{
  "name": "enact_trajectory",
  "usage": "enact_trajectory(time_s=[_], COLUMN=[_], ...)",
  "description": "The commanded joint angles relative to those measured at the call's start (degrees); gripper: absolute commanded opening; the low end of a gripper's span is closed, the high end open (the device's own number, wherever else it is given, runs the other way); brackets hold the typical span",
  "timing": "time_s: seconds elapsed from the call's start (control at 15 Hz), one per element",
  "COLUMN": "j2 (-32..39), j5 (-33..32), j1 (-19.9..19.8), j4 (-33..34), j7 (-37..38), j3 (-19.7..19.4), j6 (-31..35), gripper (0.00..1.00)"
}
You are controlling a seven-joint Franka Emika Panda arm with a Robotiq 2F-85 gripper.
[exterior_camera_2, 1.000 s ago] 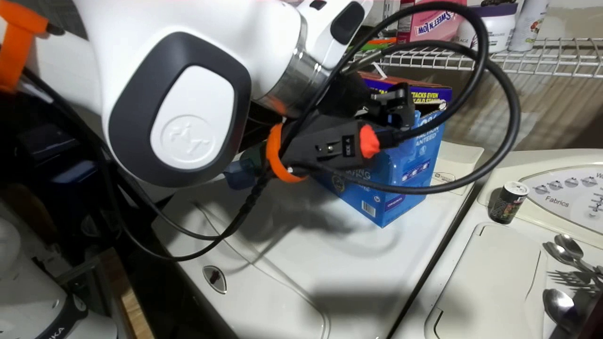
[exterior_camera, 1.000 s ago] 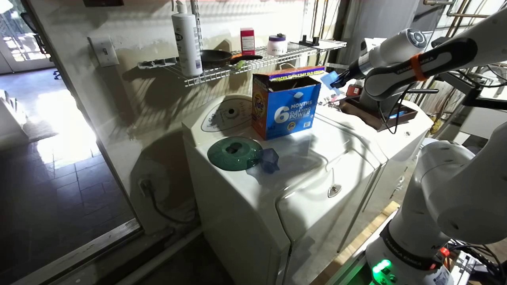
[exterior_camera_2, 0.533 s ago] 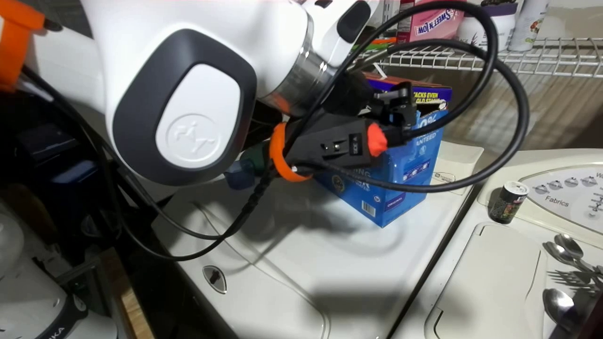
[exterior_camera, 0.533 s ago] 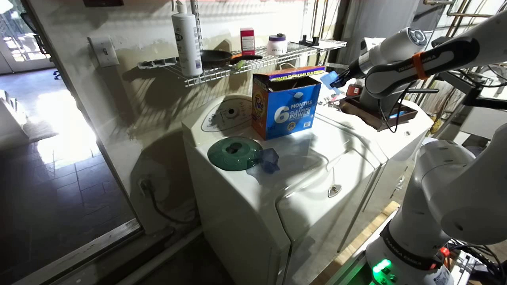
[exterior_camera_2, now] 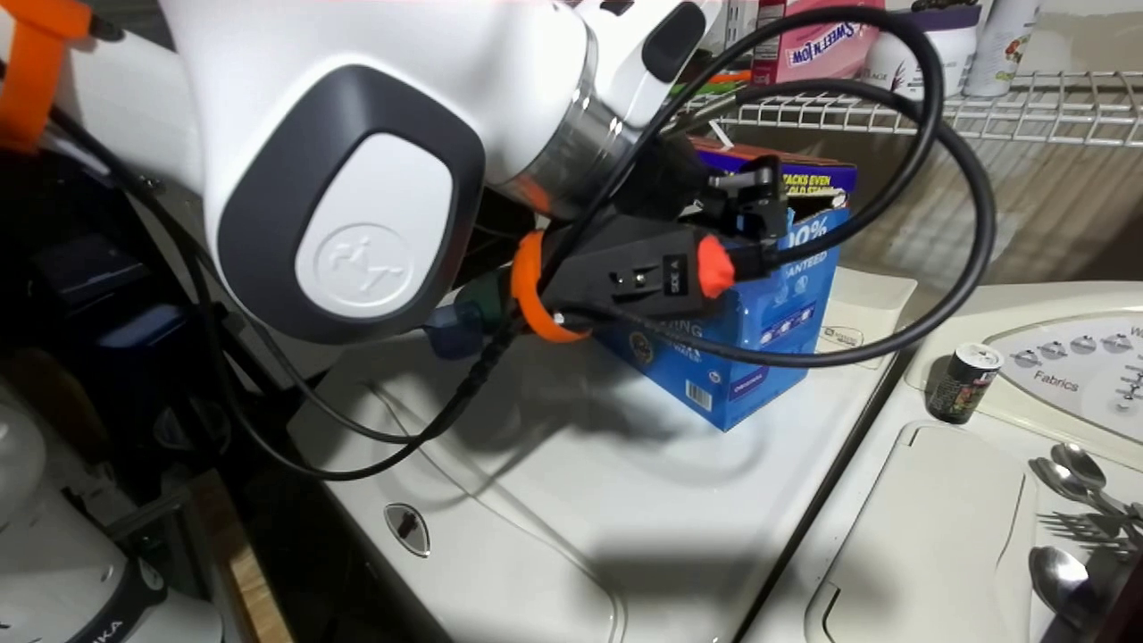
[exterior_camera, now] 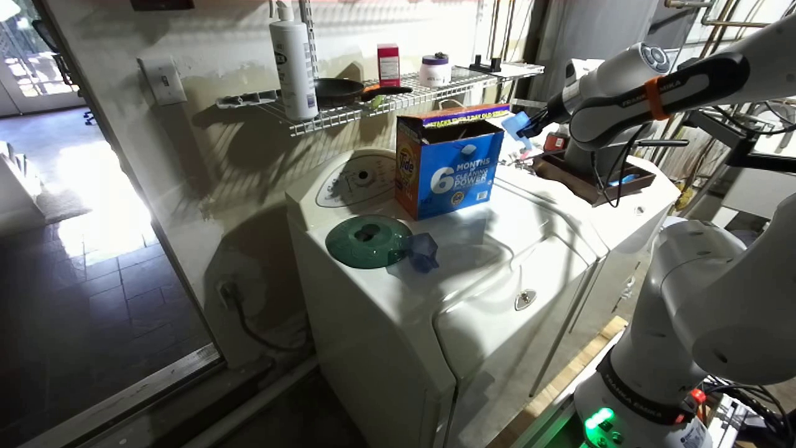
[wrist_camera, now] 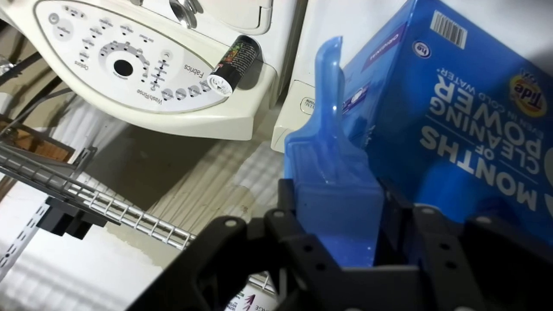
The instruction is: Pick up the measuring cup on the right and hang it on the box.
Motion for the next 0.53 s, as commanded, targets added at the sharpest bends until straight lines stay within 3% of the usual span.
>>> enact_trajectory(time_s=[0.0,0.47], j2=[-2.01,-4.83], j5=[5.53,11.66], j1=[1.73,6.57], j4=[-0.03,1.20], j7=[-6.38,-16.06], j3=[-0.29,-3.13], j6=[-1.13,-4.05], gripper=[0.25,0.25])
